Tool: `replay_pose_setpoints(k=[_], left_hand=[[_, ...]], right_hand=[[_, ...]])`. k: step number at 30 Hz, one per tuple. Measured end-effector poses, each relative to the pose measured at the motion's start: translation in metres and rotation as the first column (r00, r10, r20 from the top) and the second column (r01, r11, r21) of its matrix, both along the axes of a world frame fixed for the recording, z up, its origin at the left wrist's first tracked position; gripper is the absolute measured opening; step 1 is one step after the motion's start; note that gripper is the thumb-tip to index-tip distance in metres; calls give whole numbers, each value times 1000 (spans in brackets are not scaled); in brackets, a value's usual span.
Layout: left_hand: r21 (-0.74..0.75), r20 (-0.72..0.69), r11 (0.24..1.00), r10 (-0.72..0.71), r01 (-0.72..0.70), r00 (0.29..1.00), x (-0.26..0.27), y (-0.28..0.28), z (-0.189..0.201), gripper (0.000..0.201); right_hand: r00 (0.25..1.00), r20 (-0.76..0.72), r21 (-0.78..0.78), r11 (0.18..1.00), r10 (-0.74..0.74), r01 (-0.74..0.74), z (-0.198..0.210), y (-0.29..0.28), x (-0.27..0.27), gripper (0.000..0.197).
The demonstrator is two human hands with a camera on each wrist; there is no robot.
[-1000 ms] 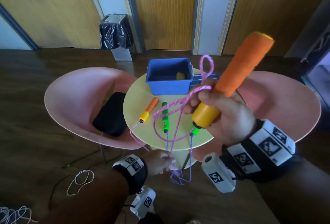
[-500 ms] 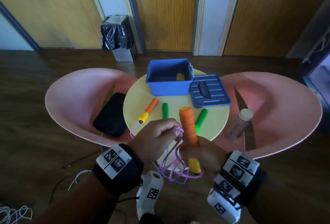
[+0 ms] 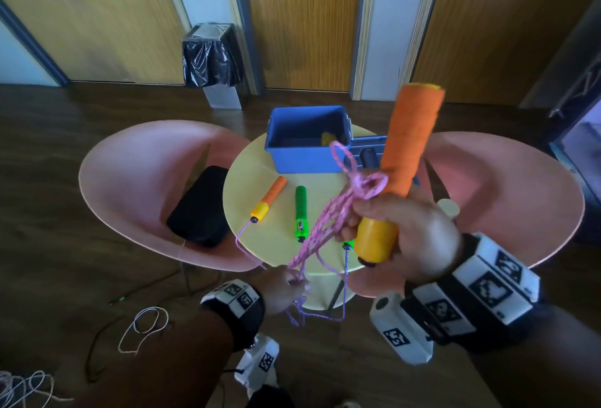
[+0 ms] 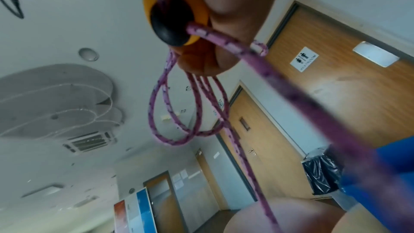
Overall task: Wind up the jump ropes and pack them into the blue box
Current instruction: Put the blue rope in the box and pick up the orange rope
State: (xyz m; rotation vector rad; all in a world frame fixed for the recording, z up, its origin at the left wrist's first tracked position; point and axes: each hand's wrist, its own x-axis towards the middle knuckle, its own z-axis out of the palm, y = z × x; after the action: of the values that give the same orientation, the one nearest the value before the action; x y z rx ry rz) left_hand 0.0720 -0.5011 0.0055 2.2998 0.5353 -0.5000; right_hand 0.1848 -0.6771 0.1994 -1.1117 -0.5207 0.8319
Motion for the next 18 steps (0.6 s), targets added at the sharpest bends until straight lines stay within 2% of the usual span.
replay_pose_setpoints(k=[2, 3, 5, 7, 9, 12, 15, 18], left_hand=[[110, -48, 986, 128, -123, 991, -1, 10, -15, 41], [107, -44, 976, 193, -187, 980, -2, 13, -16, 43], [32, -2, 965, 262, -262, 965, -2, 13, -9, 46], [-41, 83, 963, 270, -267, 959, 0, 9, 10, 42], [-95, 172, 969, 242, -228, 955, 4, 4, 34, 37], [-147, 321, 980, 178, -137, 930, 9, -3, 69, 28], [-186, 407, 981, 135, -63, 903, 12, -11, 103, 37], [-268, 489, 964, 137, -1, 862, 15, -15, 128, 21]], right_hand=[[994, -26, 23, 994, -105, 105, -1, 1, 5, 19], [990, 7, -3, 990, -142, 142, -4, 1, 8, 21], [968, 194, -159, 968, -161, 193, -17, 1, 15, 23], [935, 346, -372, 902, -83, 218, -36, 1, 19, 19], [936, 349, -493, 841, -43, 222, -59, 4, 17, 13], [930, 368, -552, 806, 3, 216, -91, 13, 7, 2], [944, 329, -554, 815, 30, 167, -103, 19, 0, 2], [967, 219, -505, 863, 129, 0, -94, 22, -3, 11]])
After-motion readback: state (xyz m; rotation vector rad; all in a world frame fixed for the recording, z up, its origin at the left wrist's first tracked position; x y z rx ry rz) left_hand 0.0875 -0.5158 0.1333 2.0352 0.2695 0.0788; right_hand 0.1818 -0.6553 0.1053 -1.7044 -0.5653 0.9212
